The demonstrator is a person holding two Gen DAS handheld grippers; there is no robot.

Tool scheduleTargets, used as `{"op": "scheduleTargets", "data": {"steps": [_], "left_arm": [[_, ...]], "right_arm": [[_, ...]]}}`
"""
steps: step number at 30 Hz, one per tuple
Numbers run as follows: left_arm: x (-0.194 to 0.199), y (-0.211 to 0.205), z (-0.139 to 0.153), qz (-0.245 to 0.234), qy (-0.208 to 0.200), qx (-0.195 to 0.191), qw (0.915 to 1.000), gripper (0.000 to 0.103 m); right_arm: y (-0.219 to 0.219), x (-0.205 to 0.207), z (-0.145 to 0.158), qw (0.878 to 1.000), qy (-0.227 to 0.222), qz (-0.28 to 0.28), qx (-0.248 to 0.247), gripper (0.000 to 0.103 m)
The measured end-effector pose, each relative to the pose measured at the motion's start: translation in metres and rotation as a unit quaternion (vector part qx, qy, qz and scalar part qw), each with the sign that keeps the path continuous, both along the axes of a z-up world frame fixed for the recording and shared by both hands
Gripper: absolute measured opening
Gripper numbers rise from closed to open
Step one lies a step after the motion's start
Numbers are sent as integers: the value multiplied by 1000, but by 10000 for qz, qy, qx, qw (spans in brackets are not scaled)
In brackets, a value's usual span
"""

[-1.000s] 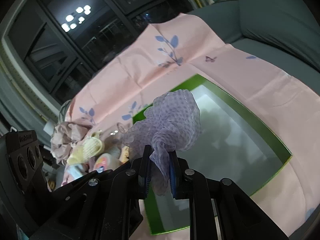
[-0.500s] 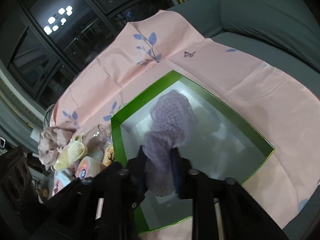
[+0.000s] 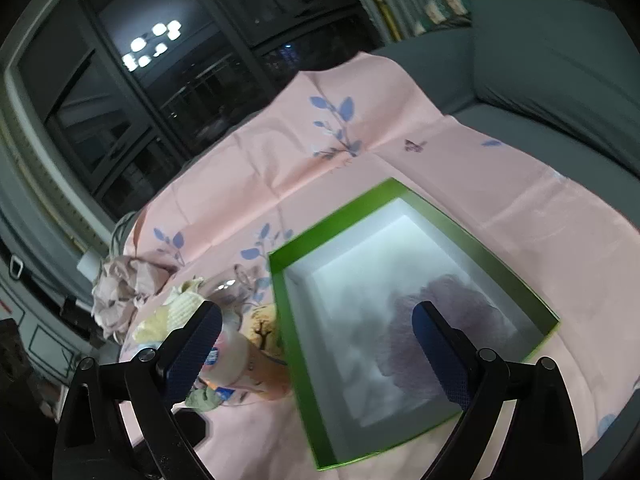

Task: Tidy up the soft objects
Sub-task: 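Move the right gripper back to the pile toward the blue snack box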

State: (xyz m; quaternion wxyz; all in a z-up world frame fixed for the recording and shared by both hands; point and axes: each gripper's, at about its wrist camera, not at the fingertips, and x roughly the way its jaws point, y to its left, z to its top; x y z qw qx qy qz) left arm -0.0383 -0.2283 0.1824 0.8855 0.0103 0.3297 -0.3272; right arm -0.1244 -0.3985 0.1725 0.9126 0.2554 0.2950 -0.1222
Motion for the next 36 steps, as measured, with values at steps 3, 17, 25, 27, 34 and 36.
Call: {"op": "scheduleTargets", "data": {"steps": [3,17,25,27,34,36], "left_arm": [[1,32,3,338,-22,-97,9994,101],[21,166,-71,1746,269,374,9836,101],[36,194,-94,2083,538,321,9760,101],[38,200,-98,2156,600,301,9742,101],[44,215,-111,2280,1000,164,9684,100],[46,216,-113,2285,1064,116,9676,100]], "right_arm": [[15,7,2,9999,16,121,-105,96],[107,39,-5,9947,192,801,-615,96],[149,48,-3,9908,36,1234,-555,96],[156,48,-9,9886,0,1385,-589,96],[168,66,-36,9817,524,1813,-254,96],[177,69,-39,9772,547,2042,-194,96]]}}
